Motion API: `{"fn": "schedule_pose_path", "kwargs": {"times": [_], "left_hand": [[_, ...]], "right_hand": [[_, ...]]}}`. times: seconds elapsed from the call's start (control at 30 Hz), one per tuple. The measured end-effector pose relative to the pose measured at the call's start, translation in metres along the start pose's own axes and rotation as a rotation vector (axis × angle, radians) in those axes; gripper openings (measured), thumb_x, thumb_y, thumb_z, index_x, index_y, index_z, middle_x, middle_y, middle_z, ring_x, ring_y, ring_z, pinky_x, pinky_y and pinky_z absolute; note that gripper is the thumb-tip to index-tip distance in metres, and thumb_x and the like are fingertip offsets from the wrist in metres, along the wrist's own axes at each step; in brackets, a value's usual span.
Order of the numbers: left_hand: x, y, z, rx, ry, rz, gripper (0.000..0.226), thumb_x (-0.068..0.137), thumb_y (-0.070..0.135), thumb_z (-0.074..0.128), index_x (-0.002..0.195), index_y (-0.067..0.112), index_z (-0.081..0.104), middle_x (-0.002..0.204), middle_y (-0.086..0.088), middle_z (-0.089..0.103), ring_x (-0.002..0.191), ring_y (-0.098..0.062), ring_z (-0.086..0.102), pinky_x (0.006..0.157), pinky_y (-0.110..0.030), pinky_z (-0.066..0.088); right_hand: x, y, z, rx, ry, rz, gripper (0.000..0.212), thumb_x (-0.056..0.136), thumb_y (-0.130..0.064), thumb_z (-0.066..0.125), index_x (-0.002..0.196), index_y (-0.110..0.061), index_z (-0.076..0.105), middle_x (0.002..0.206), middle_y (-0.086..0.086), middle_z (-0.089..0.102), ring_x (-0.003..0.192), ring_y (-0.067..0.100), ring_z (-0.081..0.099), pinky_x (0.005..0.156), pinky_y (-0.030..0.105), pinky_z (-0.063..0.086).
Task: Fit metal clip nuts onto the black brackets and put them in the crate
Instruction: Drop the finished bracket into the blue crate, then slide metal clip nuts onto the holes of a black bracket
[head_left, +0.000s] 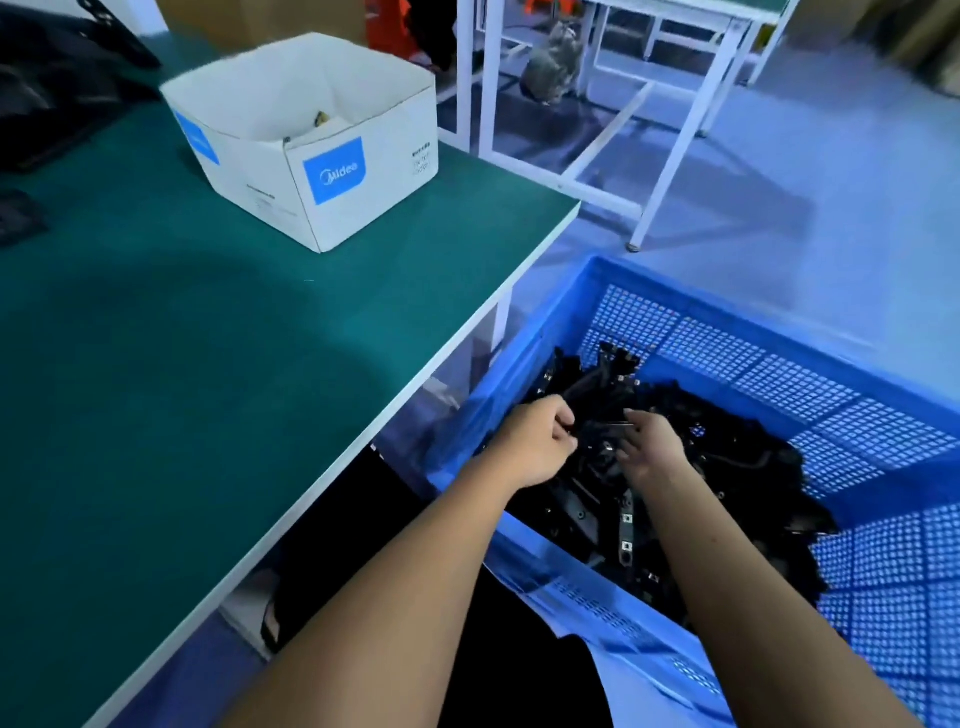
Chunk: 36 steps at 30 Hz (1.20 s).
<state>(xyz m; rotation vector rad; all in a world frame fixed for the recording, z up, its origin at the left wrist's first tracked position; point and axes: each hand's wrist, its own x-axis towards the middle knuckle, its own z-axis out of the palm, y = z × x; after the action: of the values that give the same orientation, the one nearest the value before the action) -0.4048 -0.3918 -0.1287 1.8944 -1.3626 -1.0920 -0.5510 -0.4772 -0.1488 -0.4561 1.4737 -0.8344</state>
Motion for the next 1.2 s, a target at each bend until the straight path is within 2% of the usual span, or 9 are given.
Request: {"fn": "schedule_pose_path", "kwargs": {"times": [0.07, 0.1, 0.2, 0.27, 0.43, 0.67, 0.9, 1.0, 1.2], "left_hand": [[0.002, 0.008, -0.008, -0.023, 0.157, 0.118, 0.017, 0.092, 0.009, 0.065, 0.106, 0.019, 0.064, 0.078, 0.011, 0.066, 0.070, -0.007, 0.057, 0.080, -0.031, 0.052], [0.002, 0.016, -0.015, -0.019, 0.229, 0.176, 0.019, 0.091, 0.008, 0.064, 0.107, 0.019, 0.064, 0.077, 0.011, 0.065, 0.066, -0.002, 0.054, 0.077, -0.031, 0.051], [0.002, 0.051, -0.042, -0.007, 0.373, 0.345, 0.020, 0.091, 0.013, 0.065, 0.109, 0.021, 0.061, 0.082, 0.010, 0.068, 0.063, -0.002, 0.052, 0.073, -0.033, 0.052], [-0.001, 0.077, -0.065, -0.021, 0.480, 0.454, 0.019, 0.090, 0.015, 0.067, 0.107, 0.020, 0.061, 0.081, 0.010, 0.067, 0.061, -0.007, 0.055, 0.070, -0.034, 0.053], [-0.020, 0.110, -0.137, -0.157, 0.762, 0.591, 0.013, 0.088, 0.012, 0.066, 0.100, 0.015, 0.062, 0.076, 0.014, 0.063, 0.056, -0.004, 0.057, 0.060, -0.024, 0.050], [-0.089, 0.055, -0.235, -0.283, 1.033, 0.425, 0.013, 0.086, 0.013, 0.062, 0.098, 0.017, 0.062, 0.078, 0.011, 0.066, 0.062, -0.010, 0.062, 0.069, -0.033, 0.056], [-0.217, -0.055, -0.320, -0.128, 1.311, 0.149, 0.012, 0.085, 0.006, 0.064, 0.096, 0.012, 0.066, 0.088, 0.010, 0.068, 0.082, -0.005, 0.065, 0.081, -0.037, 0.056], [-0.278, -0.106, -0.346, -0.072, 1.463, -0.008, 0.011, 0.086, 0.011, 0.067, 0.095, 0.015, 0.067, 0.085, 0.011, 0.067, 0.081, -0.001, 0.064, 0.083, -0.035, 0.056], [-0.348, -0.171, -0.359, -0.080, 1.691, -0.234, 0.009, 0.088, 0.011, 0.065, 0.097, 0.013, 0.066, 0.089, 0.005, 0.068, 0.085, -0.012, 0.066, 0.085, -0.035, 0.056]], "right_hand": [[0.003, -0.007, 0.008, 0.023, 0.102, -0.066, 0.015, 0.093, -0.006, 0.062, 0.108, -0.008, 0.060, 0.084, 0.013, 0.062, 0.051, 0.014, 0.062, 0.045, 0.023, 0.042], [0.003, -0.012, 0.015, 0.003, 0.158, -0.105, 0.011, 0.090, -0.006, 0.064, 0.099, -0.011, 0.059, 0.073, 0.008, 0.055, 0.042, 0.013, 0.053, 0.042, 0.025, 0.043], [-0.010, -0.030, 0.041, -0.128, 0.196, -0.321, 0.010, 0.084, -0.008, 0.064, 0.091, -0.015, 0.061, 0.085, 0.011, 0.066, 0.073, 0.029, 0.065, 0.076, 0.046, 0.059], [-0.030, -0.045, 0.062, -0.247, 0.173, -0.536, 0.017, 0.084, -0.010, 0.064, 0.098, -0.018, 0.065, 0.097, 0.009, 0.073, 0.092, 0.029, 0.071, 0.094, 0.048, 0.056], [-0.112, -0.078, 0.121, -0.374, 0.017, -1.103, 0.015, 0.085, -0.014, 0.060, 0.095, -0.024, 0.065, 0.074, -0.010, 0.067, 0.069, 0.016, 0.068, 0.073, 0.038, 0.058], [-0.211, -0.044, 0.225, -0.584, -0.473, -1.314, 0.007, 0.092, -0.015, 0.060, 0.092, -0.017, 0.067, 0.064, -0.011, 0.061, 0.055, 0.004, 0.053, 0.057, 0.022, 0.039], [-0.318, 0.058, 0.319, -0.984, -0.952, -1.434, 0.020, 0.086, -0.014, 0.060, 0.073, -0.023, 0.049, 0.074, 0.007, 0.065, 0.074, 0.034, 0.059, 0.063, 0.036, 0.036], [-0.361, 0.108, 0.349, -1.151, -1.146, -1.539, 0.005, 0.084, -0.017, 0.065, 0.088, -0.018, 0.062, 0.097, 0.012, 0.070, 0.096, 0.039, 0.063, 0.068, 0.034, 0.039], [-0.406, 0.174, 0.394, -1.372, -1.217, -1.734, 0.056, 0.090, -0.018, 0.072, 0.142, -0.019, 0.051, 0.134, 0.009, 0.046, 0.129, 0.031, 0.036, 0.103, 0.039, 0.046]]}}
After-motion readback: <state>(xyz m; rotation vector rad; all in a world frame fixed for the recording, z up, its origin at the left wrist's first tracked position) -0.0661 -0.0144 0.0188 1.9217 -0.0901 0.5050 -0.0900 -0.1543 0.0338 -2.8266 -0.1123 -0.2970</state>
